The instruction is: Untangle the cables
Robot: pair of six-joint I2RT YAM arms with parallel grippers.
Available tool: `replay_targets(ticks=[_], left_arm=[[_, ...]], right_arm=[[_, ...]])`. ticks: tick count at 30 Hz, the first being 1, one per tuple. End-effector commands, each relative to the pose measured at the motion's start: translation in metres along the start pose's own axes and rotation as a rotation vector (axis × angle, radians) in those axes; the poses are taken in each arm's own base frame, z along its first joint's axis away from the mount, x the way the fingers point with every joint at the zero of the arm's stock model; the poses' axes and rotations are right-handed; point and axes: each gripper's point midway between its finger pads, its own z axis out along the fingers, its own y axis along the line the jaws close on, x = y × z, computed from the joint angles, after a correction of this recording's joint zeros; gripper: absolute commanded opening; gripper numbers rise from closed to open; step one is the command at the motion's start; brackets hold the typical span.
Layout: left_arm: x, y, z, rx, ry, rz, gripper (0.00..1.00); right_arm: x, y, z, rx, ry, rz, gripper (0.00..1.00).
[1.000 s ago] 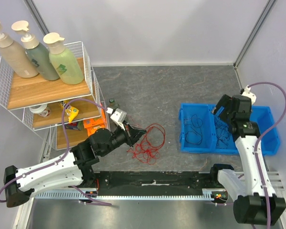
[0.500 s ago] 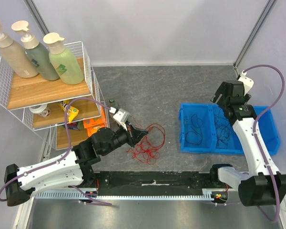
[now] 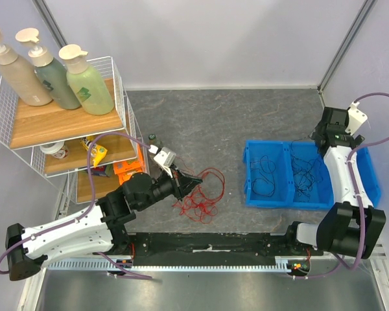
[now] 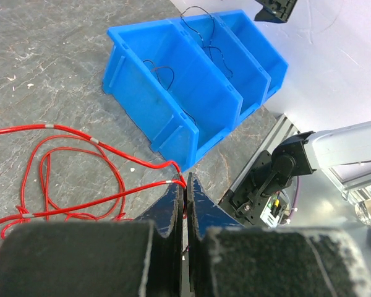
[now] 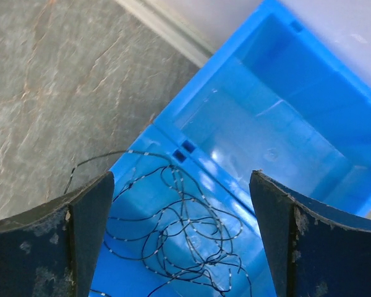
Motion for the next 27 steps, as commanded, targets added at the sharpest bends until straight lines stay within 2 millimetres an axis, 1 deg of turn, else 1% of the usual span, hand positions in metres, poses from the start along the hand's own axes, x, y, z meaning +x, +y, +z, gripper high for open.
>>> replay_targets(ticks=[1,4,6,9,11,13,15,17,18,20,22,24,27], left_arm=[[-0.024,-0.015,0.004,0.038,-0.038,0.050,0.02],[-0.022,-0.017,0.009,0.037,-0.019,0.047,0.02],[-0.019,-0.017,0.012,0.034,-0.012,0.023,0.02],[-0.014,-0.017,0.014,0.039,-0.008,-0.014,0.02],[-0.010,-0.015,0.015,0.034,-0.002,-0.030,0.02],[-0.008,-0.015,0.013,0.038,0.002,-0.039,0.02],[-0.006,-0.012,0.010,0.030,-0.001,-0.043,0.02],[-0.008,-0.009,0.006,0.024,-0.017,-0.050,0.02],[-0.010,-0.009,0.004,0.019,-0.022,-0.048,0.02],[-0.015,-0.009,-0.002,0.020,-0.034,-0.040,0.02],[-0.016,-0.005,-0.005,0.001,-0.040,-0.026,0.02],[-0.018,-0.003,-0.007,-0.011,-0.048,-0.017,0.02],[-0.017,-0.001,-0.007,-0.016,-0.047,-0.016,0.02]], right_arm=[[0.009,0.036,0.001,-0.215,0.038,-0.007,0.97],[0.021,0.036,0.001,-0.239,0.051,-0.025,0.93],[0.025,0.039,-0.003,-0.263,0.059,-0.033,0.93],[0.039,0.057,-0.021,-0.391,0.092,-0.035,0.91],[0.046,0.071,-0.035,-0.491,0.094,-0.050,0.88],[0.051,0.082,-0.044,-0.568,0.086,-0.052,0.82],[0.057,0.090,-0.044,-0.614,0.092,-0.042,0.77],[0.065,0.095,-0.041,-0.633,0.115,-0.037,0.71],[0.068,0.097,-0.041,-0.639,0.127,-0.036,0.65],[0.073,0.097,-0.038,-0.631,0.149,-0.016,0.64],[0.077,0.097,-0.036,-0.630,0.151,-0.010,0.59],[0.080,0.102,-0.041,-0.678,0.155,-0.007,0.55],[0.084,0.102,-0.040,-0.681,0.164,-0.007,0.50]])
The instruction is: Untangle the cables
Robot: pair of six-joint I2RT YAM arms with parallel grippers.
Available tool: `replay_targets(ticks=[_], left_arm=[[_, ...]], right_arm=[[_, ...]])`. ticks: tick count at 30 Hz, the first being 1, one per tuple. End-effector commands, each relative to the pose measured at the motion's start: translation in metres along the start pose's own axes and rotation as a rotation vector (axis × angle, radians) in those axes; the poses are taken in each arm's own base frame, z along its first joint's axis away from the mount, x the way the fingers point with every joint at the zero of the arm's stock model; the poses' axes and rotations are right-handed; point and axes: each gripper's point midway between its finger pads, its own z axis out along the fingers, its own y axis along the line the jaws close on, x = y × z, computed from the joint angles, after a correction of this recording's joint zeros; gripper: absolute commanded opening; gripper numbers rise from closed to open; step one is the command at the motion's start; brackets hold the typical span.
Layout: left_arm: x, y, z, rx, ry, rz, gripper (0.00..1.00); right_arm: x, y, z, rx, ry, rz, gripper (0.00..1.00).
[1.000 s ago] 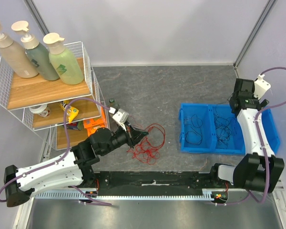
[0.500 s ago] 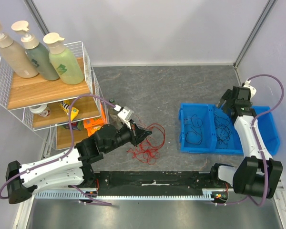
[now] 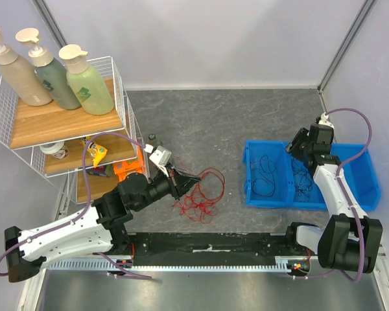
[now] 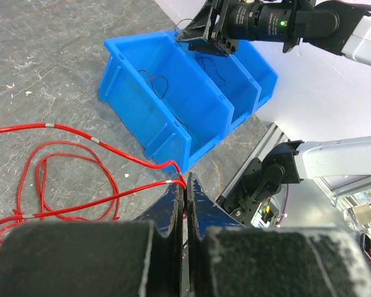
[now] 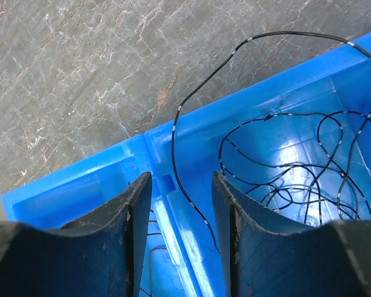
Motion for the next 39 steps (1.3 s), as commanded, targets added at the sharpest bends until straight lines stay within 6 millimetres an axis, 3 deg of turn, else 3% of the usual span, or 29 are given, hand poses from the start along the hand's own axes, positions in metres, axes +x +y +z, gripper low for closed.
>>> replay_targets(ticks=[1,14,18,22,27,31,39], left_arm=[[-0.004,0.004,-0.001,-0.022,-0.020,0.006,0.02],[-0.001,0.007,-0.001,-0.027,-0.015,0.016,0.02],[-0.002,0.007,-0.001,-0.029,-0.020,0.019,0.02],[-0.002,0.008,-0.001,-0.033,-0.020,0.022,0.02],[-0.003,0.009,-0.001,-0.036,-0.024,0.030,0.02],[-0.005,0.009,-0.003,-0.038,-0.030,0.035,0.02],[-0.010,0.011,-0.013,-0.050,-0.043,0.041,0.02]], right_arm=[[-0.009,0.012,0.000,-0.062,-0.039,0.011,0.49],[-0.013,0.005,-0.007,-0.030,-0.060,-0.016,0.01],[-0.016,0.016,-0.017,-0.075,-0.051,-0.010,0.00],[-0.013,0.041,-0.047,-0.207,-0.024,0.024,0.00],[0.012,0.038,-0.077,-0.219,0.025,0.151,0.00],[0.048,0.025,-0.075,-0.175,0.134,0.286,0.00],[0.046,0.006,-0.057,-0.128,0.219,0.437,0.00]])
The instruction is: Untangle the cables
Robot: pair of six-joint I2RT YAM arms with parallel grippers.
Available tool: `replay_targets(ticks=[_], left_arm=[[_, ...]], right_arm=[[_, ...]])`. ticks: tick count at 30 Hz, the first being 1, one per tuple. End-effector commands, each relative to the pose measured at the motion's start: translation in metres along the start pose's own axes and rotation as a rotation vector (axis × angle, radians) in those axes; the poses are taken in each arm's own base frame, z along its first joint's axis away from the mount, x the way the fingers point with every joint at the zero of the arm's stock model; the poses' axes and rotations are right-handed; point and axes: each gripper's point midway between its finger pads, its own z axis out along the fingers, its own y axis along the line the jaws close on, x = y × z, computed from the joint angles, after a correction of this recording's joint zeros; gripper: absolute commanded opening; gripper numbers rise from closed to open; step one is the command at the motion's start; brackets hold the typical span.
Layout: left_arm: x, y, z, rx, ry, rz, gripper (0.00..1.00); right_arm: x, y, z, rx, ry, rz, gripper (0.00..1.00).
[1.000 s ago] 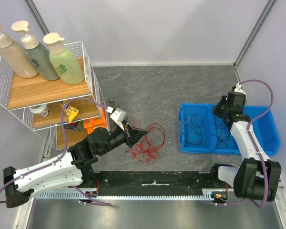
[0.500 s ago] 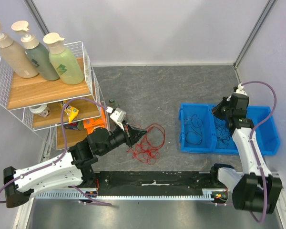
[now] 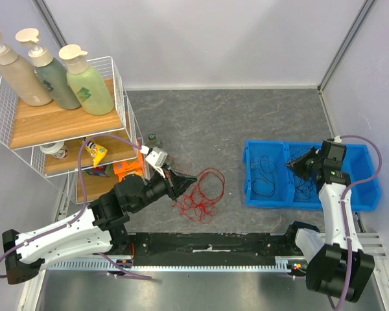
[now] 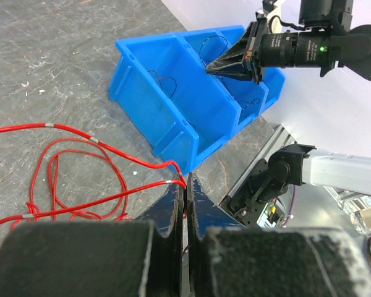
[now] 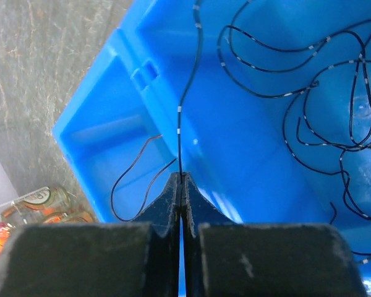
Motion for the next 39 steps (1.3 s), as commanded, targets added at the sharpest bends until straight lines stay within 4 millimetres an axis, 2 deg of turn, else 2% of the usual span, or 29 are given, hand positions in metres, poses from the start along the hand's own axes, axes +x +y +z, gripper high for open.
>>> replay_targets(ticks=[1,5,9,11,15,18,20,22,25,27,30,32,33,34,35,36,39], left_arm=[[-0.007,0.007,-0.007,-0.028,-0.033,0.030,0.02],[-0.007,0.007,-0.008,-0.022,-0.040,0.018,0.02],[-0.002,0.007,-0.006,-0.017,-0.027,0.017,0.02],[0.000,0.006,-0.005,-0.015,-0.016,0.019,0.02],[-0.001,0.003,0.000,-0.003,-0.018,0.021,0.02],[0.001,0.002,0.003,0.001,-0.012,0.022,0.02],[0.002,0.001,0.004,0.005,-0.010,0.013,0.02],[0.003,0.002,0.004,0.004,-0.008,0.011,0.02],[0.002,0.002,0.005,0.003,-0.007,0.010,0.02],[0.001,0.002,0.004,0.000,-0.007,0.013,0.02],[0.000,0.001,0.005,-0.003,-0.009,0.013,0.02],[-0.001,0.001,0.004,0.000,-0.011,0.013,0.02],[-0.001,0.000,0.004,0.001,-0.012,0.011,0.02],[-0.001,0.001,0.005,-0.003,-0.011,0.013,0.02],[-0.001,0.002,0.005,-0.008,-0.012,0.018,0.02],[-0.002,0.002,0.004,-0.007,-0.013,0.019,0.02],[-0.007,0.000,0.004,-0.007,-0.020,0.029,0.02]], right_arm=[[-0.005,-0.003,0.004,-0.002,0.057,0.099,0.00],[-0.036,-0.030,0.009,0.124,-0.033,0.081,0.00],[-0.054,-0.063,0.017,0.268,-0.144,0.071,0.00],[-0.056,-0.073,0.020,0.308,-0.164,0.059,0.00],[-0.057,-0.080,0.031,0.307,-0.176,0.024,0.01],[-0.046,-0.100,0.042,0.365,-0.143,0.017,0.02],[-0.040,-0.103,0.048,0.371,-0.119,-0.004,0.02],[-0.039,-0.094,0.049,0.354,-0.116,-0.059,0.02],[-0.047,-0.069,0.039,0.328,-0.168,-0.165,0.09],[-0.055,-0.052,0.030,0.311,-0.207,-0.220,0.20],[-0.061,-0.033,0.016,0.299,-0.236,-0.271,0.32],[-0.064,-0.018,0.007,0.299,-0.244,-0.313,0.57],[-0.067,-0.010,0.001,0.309,-0.252,-0.325,0.65],[-0.067,-0.002,-0.003,0.307,-0.251,-0.341,0.76],[-0.069,0.010,-0.010,0.301,-0.265,-0.362,0.77],[-0.069,0.012,-0.014,0.312,-0.267,-0.370,0.77],[-0.070,0.044,-0.040,0.261,-0.339,-0.442,0.78]])
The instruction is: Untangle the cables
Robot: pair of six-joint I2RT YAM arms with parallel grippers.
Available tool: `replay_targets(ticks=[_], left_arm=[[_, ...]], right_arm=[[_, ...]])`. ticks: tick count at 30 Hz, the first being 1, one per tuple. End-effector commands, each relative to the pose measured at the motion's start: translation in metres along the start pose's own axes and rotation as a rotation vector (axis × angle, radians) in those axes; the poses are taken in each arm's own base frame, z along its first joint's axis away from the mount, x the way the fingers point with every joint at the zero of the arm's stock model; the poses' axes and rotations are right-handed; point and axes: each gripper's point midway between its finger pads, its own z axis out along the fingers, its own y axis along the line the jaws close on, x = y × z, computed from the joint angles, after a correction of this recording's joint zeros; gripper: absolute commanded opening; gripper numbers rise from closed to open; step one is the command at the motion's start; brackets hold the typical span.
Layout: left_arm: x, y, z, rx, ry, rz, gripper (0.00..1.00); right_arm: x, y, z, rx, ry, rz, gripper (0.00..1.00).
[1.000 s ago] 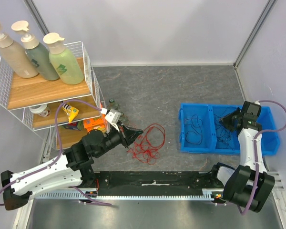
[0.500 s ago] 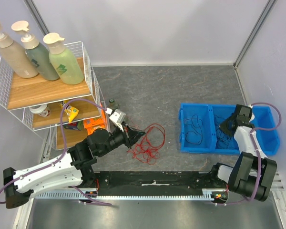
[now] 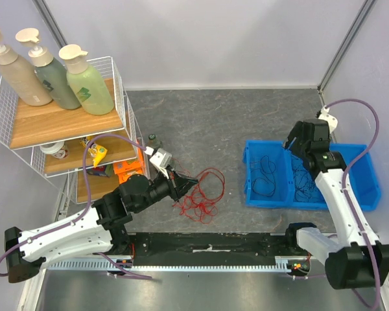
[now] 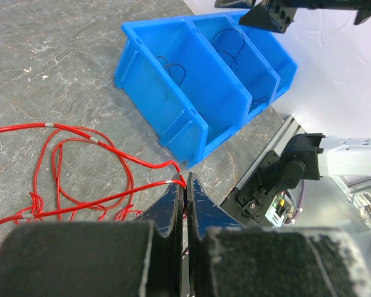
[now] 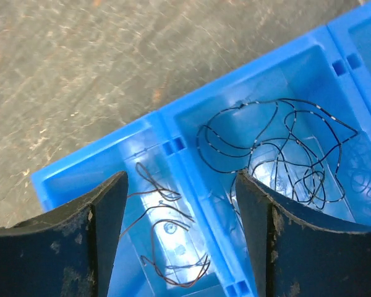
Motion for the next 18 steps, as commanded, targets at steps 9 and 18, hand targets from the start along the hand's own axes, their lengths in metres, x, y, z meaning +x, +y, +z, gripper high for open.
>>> replay_targets(ticks=[9,18], left_arm=[[-0.035,-0.017,-0.001,0.030,-0.086,-0.002,0.02],[-0.048,0.002,0.000,-0.147,-0.106,-0.163,0.02]], right_arm=[[0.059,0.208,-0.163,-1.045,-0.015,-0.506,0.80],[0.187,0.253,-0.263,-1.538,0.053,-0.741,0.83]])
